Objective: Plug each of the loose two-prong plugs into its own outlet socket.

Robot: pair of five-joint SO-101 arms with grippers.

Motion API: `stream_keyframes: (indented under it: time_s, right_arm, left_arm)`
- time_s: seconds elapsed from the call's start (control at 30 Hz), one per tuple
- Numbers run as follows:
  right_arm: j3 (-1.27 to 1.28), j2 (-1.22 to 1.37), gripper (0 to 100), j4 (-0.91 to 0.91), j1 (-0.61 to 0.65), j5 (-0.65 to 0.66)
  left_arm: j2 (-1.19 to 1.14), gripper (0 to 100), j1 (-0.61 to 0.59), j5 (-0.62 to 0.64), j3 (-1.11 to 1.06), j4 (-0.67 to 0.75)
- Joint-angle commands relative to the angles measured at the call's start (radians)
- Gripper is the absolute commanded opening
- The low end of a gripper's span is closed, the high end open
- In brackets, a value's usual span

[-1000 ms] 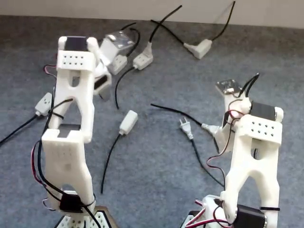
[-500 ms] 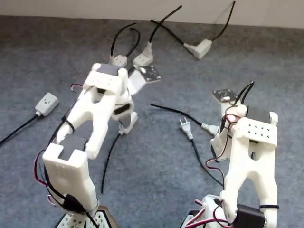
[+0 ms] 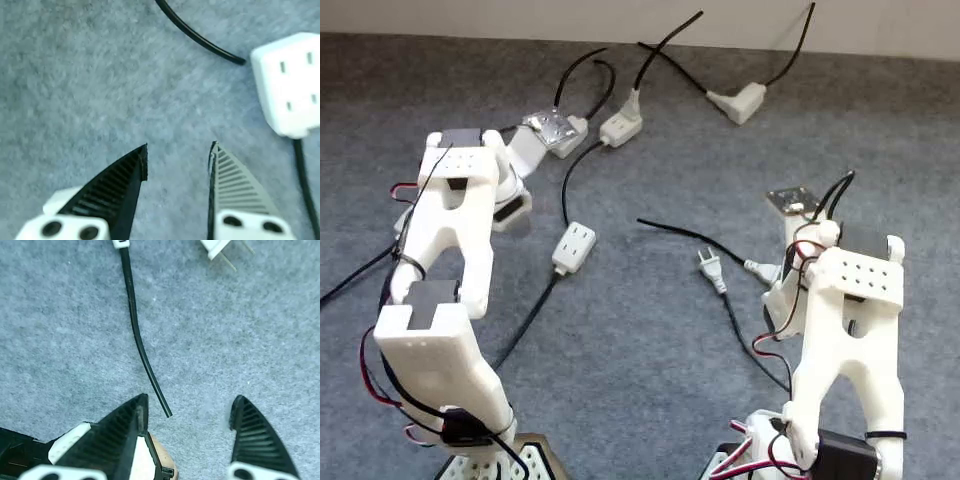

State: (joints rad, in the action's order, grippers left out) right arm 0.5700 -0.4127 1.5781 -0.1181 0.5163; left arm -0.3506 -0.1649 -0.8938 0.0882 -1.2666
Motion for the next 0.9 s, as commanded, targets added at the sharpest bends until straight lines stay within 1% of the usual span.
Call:
stream_keyframes:
  time_s: [0.0,0.03,0.13,0.2,0.27,0.33,0.43,0.5,0.57,0.63,0.67,0.7,0.77,0.87]
  right_arm:
    - [-0.09,-0.031,25.9,-0.001,-0.015,0.003]
    - [-0.111,-0.031,25.9,-0.001,-0.015,0.002]
    - [-0.171,-0.031,25.9,-0.001,-0.005,-0.058]
    - [-0.205,-0.031,25.9,0.001,0.036,-0.074]
    - [-0.226,-0.03,25.9,0.019,0.104,-0.078]
    - [-0.242,-0.03,25.9,0.021,0.18,-0.08]
    - [-0.245,-0.021,25.9,0.019,0.283,-0.08]
    - [-0.236,-0.019,25.9,0.008,0.341,-0.08]
    - [-0.209,-0.019,25.9,-0.015,0.394,-0.08]
    - [-0.162,-0.021,25.9,-0.073,0.421,-0.08]
    - [-0.133,-0.019,25.9,-0.117,0.43,-0.08]
    - [-0.097,-0.019,25.9,-0.17,0.433,-0.08]
    - [-0.024,-0.019,25.9,-0.268,0.433,-0.075]
    - [0.07,-0.019,25.9,-0.387,0.433,-0.074]
  left_arm:
    - [0.214,21,-0.008,0.077,0.094,-0.219]
    - [0.272,21,-0.008,0.137,0.101,-0.239]
    - [0.447,21,-0.013,0.334,0.062,-0.235]
    - [0.558,21,-0.013,0.443,-0.008,-0.213]
    - [0.664,21,-0.012,0.535,-0.116,-0.163]
    - [0.76,21,-0.01,0.62,-0.251,-0.08]
    - [0.892,21,-0.01,0.76,-0.483,0.075]
    - [0.97,21,-0.01,0.882,-0.651,0.187]
    - [1.043,21,-0.008,1.031,-0.831,0.31]
    - [1.115,21,-0.008,1.189,-1.006,0.471]
    - [1.148,21,-0.008,1.249,-1.087,0.566]
    - [1.182,21,-0.01,1.295,-1.165,0.664]
    - [1.247,21,-0.01,1.347,-1.303,0.853]
    - [1.336,21,-0.008,1.366,-1.484,1.079]
